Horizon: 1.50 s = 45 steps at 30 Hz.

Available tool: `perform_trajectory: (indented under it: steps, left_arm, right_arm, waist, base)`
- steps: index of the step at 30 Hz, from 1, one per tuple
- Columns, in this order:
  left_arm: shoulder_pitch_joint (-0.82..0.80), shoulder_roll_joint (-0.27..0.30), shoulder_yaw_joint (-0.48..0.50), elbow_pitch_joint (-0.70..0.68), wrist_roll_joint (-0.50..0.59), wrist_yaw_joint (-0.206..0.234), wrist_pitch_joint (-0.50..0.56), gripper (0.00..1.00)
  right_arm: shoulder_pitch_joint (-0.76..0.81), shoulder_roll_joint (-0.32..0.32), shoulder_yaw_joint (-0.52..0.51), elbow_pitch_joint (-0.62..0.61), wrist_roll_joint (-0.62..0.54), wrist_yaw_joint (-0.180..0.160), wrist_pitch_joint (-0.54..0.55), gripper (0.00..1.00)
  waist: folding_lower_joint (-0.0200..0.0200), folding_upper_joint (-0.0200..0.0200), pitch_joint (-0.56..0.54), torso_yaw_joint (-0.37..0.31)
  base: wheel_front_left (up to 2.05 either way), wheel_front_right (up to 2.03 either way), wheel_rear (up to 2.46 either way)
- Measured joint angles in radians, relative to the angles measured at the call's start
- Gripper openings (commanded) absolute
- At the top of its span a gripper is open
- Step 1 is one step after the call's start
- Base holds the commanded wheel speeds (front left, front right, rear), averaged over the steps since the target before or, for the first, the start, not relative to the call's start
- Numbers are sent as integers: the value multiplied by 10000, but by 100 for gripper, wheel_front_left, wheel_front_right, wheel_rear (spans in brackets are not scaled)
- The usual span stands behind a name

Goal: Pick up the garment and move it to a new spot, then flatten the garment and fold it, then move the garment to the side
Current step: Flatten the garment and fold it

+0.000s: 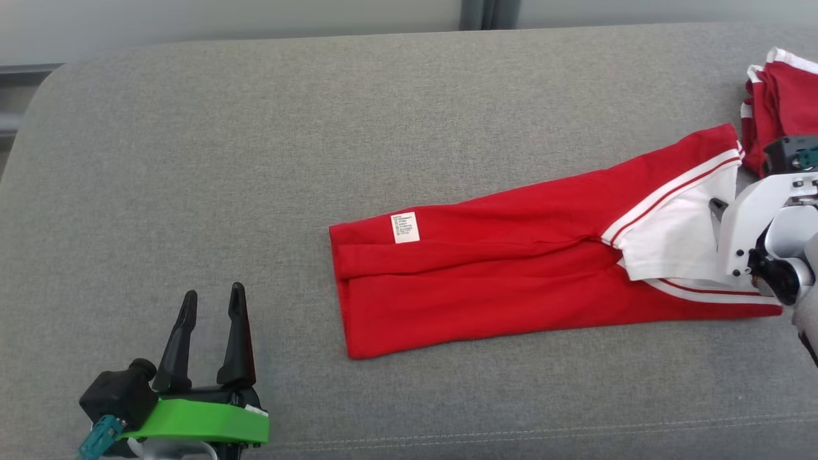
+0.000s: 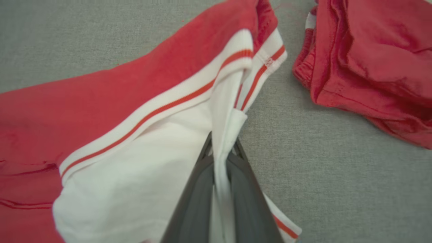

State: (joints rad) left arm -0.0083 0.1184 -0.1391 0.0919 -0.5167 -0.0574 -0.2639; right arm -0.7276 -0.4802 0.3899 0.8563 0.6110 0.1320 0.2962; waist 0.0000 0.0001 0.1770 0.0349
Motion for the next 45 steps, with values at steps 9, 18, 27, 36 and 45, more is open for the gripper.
perform_trajectory:
  steps: [9, 18, 27, 36, 45]
  left_arm:
    - [61, 73, -67, -188, 69, 48, 63, 100]
    - [198, 73, -178, -167, 67, 94, 73, 100]
    - [265, 17, -211, -150, -40, 92, 73, 100]
    - [278, -111, -228, -59, -109, 36, 59, 100]
    - [110, -357, -399, 163, -109, -146, 15, 100]
  right_arm:
    - [-165, -100, -176, -364, 31, -2, 121, 0]
    - [221, 201, 366, -2042, 477, -6, 685, 0]
    - [836, 621, 1011, -4688, 642, -6, 1743, 0]
    - [984, 1877, 1200, -5478, 4, -6, 2566, 0]
    - [699, 3246, 1386, -3910, -1049, -6, 2629, 0]
  waist:
    - [0, 0, -178, -639]
    - [0, 0, -511, -844]
    - [0, 0, -828, -688]
    - [0, 0, -965, -287]
    - [0, 0, -889, 331]
  base:
    - [0, 0, 0]
    - [0, 0, 0]
    - [0, 0, 0]
    - [0, 0, 0]
    - [0, 0, 0]
